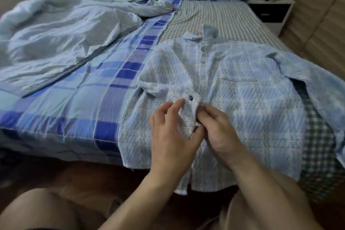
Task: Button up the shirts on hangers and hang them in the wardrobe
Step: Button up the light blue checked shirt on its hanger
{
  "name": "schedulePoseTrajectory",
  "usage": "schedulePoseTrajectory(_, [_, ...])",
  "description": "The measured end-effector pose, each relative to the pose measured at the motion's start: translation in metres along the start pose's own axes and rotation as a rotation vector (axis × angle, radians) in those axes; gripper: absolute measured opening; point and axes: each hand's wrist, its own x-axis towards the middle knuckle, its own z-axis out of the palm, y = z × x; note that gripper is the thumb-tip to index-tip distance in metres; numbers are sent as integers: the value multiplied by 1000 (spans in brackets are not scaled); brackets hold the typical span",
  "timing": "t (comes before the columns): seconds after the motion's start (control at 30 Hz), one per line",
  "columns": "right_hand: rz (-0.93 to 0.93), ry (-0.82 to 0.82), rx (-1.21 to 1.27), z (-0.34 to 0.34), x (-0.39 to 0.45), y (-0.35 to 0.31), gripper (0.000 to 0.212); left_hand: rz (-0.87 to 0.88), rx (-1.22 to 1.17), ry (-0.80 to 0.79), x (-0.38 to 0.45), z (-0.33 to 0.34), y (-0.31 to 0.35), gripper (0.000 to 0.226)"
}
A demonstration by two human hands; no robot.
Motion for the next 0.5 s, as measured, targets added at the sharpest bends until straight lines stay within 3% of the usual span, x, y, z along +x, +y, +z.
schedulePoseTrajectory(0.1, [-28,-31,-74,2,-1,-1,16,129,140,72,0,-3,0,51])
schedulePoseTrajectory(0.23, [-80,81,-189,5,0,-3,11,202,10,64,1,-8,-14,32])
schedulePoseTrajectory(0.33, [-145,384,-341,-7,7,-2,15,248,185,216,2,-24,-32,39])
schedulePoseTrajectory(0.4, [-233,596,-400,-16,11,-4,9,252,321,245,-2,-36,-40,32])
schedulePoseTrajectory(0.5, [-454,515,-571,-6,5,-3,7,195,369,136,-12,-45,-47,28])
